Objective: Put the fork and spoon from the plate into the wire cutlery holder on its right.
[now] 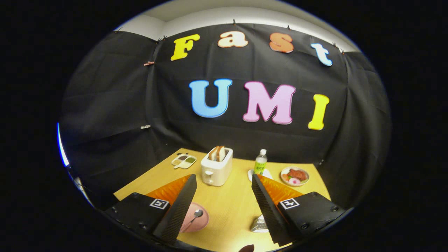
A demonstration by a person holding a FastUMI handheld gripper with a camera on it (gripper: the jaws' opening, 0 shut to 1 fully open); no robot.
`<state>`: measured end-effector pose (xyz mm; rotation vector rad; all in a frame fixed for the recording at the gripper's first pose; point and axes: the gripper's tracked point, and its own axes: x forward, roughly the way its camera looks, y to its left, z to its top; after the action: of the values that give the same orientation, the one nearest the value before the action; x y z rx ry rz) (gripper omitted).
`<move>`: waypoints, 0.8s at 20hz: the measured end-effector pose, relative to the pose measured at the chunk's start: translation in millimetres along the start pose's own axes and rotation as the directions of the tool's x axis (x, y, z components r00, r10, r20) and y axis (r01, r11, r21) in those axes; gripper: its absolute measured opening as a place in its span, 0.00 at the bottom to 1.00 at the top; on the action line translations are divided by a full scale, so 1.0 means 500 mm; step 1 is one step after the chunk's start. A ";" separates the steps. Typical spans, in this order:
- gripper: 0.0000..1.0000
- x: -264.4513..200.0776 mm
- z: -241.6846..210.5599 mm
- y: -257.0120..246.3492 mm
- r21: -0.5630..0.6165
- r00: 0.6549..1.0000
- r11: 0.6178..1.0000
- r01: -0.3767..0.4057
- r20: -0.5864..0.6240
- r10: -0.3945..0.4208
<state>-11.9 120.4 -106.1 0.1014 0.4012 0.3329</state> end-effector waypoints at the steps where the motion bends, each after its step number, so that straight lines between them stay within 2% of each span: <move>1: 0.98 0.009 -0.029 0.016 0.037 0.997 0.999 -0.029 -0.065 0.031; 6: 0.99 0.043 -0.152 0.075 0.145 0.947 0.984 -0.103 -0.288 0.141; 10: 0.98 0.072 -0.265 0.125 0.187 0.871 0.971 -0.151 -0.439 0.220; 14: 0.90 0.103 -0.371 0.162 0.185 0.795 0.969 -0.163 -0.557 0.240; 16: 0.90 0.112 -0.419 0.172 0.178 0.759 0.974 -0.141 -0.613 0.222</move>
<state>-72.5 226.7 -304.8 0.1480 1.0922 0.5378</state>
